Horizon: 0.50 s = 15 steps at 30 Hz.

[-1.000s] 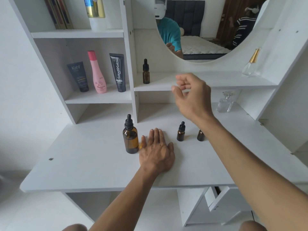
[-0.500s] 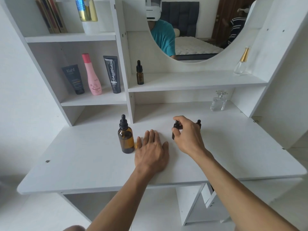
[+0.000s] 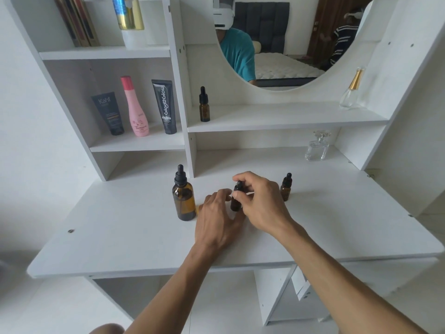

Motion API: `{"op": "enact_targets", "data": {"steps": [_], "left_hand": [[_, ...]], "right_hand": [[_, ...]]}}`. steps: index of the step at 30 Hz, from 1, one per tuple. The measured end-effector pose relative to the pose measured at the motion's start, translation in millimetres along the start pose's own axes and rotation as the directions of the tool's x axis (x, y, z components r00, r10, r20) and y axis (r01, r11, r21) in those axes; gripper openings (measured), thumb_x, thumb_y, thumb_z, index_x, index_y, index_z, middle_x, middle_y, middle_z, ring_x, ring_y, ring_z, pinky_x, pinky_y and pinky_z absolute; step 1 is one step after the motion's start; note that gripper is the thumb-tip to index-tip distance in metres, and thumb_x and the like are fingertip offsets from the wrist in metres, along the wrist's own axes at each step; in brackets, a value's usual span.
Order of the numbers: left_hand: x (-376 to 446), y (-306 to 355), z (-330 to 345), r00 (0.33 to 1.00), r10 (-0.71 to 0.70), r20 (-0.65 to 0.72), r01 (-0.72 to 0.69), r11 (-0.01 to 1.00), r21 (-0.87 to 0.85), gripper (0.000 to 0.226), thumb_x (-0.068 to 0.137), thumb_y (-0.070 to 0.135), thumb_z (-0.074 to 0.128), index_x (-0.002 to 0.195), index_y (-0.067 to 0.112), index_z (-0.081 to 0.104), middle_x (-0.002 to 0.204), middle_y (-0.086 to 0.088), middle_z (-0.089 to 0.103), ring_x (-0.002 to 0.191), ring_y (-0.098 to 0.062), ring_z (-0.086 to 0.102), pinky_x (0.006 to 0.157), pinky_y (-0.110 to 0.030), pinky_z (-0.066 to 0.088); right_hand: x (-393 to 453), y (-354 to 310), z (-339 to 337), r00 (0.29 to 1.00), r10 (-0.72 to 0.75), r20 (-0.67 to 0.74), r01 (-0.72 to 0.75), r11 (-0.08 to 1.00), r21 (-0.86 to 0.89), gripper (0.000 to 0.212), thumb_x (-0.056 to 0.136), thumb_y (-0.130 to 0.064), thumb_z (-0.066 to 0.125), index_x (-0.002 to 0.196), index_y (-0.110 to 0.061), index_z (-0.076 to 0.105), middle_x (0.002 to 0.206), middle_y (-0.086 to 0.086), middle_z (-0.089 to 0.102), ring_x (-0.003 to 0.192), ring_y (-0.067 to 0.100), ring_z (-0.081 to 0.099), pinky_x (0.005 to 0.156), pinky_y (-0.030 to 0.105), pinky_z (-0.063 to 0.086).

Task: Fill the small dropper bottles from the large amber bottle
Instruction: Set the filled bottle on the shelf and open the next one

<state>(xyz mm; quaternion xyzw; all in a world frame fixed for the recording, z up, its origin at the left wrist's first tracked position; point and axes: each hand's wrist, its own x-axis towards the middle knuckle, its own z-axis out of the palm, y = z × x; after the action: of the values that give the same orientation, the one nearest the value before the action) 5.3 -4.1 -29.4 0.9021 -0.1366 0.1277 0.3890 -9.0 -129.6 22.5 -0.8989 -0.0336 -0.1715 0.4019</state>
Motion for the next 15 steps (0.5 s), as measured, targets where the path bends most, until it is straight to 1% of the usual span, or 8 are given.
{"op": "enact_targets", "data": {"steps": [2,5,8,10,14,15], "left_hand": [[-0.3,-1.1,-1.3,1.000,-0.025,-0.012,0.025,0.999,-0.030,0.033,0.080,0.029,0.065,0.111,0.019,0.061,0.101,0.004,0.069,0.098,-0.019,0.060,0.083,-0.042,0.051],[-0.4,-2.0,-2.0,0.998,-0.062,-0.008,0.061,0.997,-0.044,0.028,0.076,0.028,0.065,0.103,0.021,0.062,0.090,0.007,0.068,0.089,-0.016,0.060,0.080,-0.041,0.052],[-1.2,-1.4,-2.2,0.997,-0.077,-0.002,0.077,0.996,-0.044,0.023,0.076,0.030,0.063,0.097,0.021,0.061,0.085,0.007,0.067,0.084,-0.018,0.061,0.077,-0.041,0.052],[-1.0,-1.7,-2.2,0.996,-0.089,-0.010,0.089,0.994,-0.056,0.022,0.076,0.029,0.062,0.096,0.021,0.062,0.083,0.007,0.068,0.083,-0.018,0.061,0.076,-0.041,0.053],[0.0,-2.1,-2.8,0.995,-0.103,-0.013,0.102,0.993,-0.065,0.021,0.076,0.026,0.061,0.096,0.020,0.064,0.083,0.005,0.069,0.083,-0.019,0.062,0.075,-0.042,0.053],[-0.3,-1.5,-3.2,0.994,-0.104,-0.013,0.103,0.992,-0.068,0.021,0.076,0.024,0.061,0.096,0.019,0.064,0.083,0.005,0.069,0.083,-0.020,0.062,0.075,-0.042,0.053]], "right_hand": [[-3.2,-1.0,3.7,0.999,-0.007,0.034,0.007,1.000,-0.001,0.028,0.089,-0.013,0.073,0.117,-0.017,0.069,0.095,-0.003,0.070,0.088,0.010,0.065,0.081,0.012,0.047],[-6.2,-0.3,7.8,0.998,-0.004,0.061,0.003,1.000,0.002,0.027,0.089,-0.012,0.073,0.116,-0.018,0.070,0.093,-0.006,0.069,0.088,0.009,0.065,0.080,0.014,0.050],[-6.9,0.0,8.4,0.998,-0.004,0.070,0.005,1.000,-0.015,0.028,0.089,-0.014,0.074,0.117,-0.019,0.069,0.092,-0.009,0.066,0.088,0.006,0.062,0.075,0.002,0.042],[-6.7,-0.2,7.3,0.997,0.000,0.079,0.001,1.000,-0.020,0.029,0.089,-0.014,0.074,0.118,-0.019,0.069,0.093,-0.009,0.067,0.089,0.004,0.061,0.073,0.000,0.039],[-4.2,-1.6,5.2,0.996,0.007,0.089,-0.004,0.999,-0.035,0.033,0.087,-0.019,0.077,0.118,-0.020,0.069,0.104,-0.002,0.073,0.097,0.009,0.065,0.077,0.006,0.040],[-3.3,-2.1,4.8,0.996,0.005,0.088,-0.002,0.999,-0.041,0.032,0.086,-0.021,0.078,0.117,-0.020,0.070,0.103,-0.003,0.072,0.096,0.008,0.065,0.076,0.004,0.039]]}}
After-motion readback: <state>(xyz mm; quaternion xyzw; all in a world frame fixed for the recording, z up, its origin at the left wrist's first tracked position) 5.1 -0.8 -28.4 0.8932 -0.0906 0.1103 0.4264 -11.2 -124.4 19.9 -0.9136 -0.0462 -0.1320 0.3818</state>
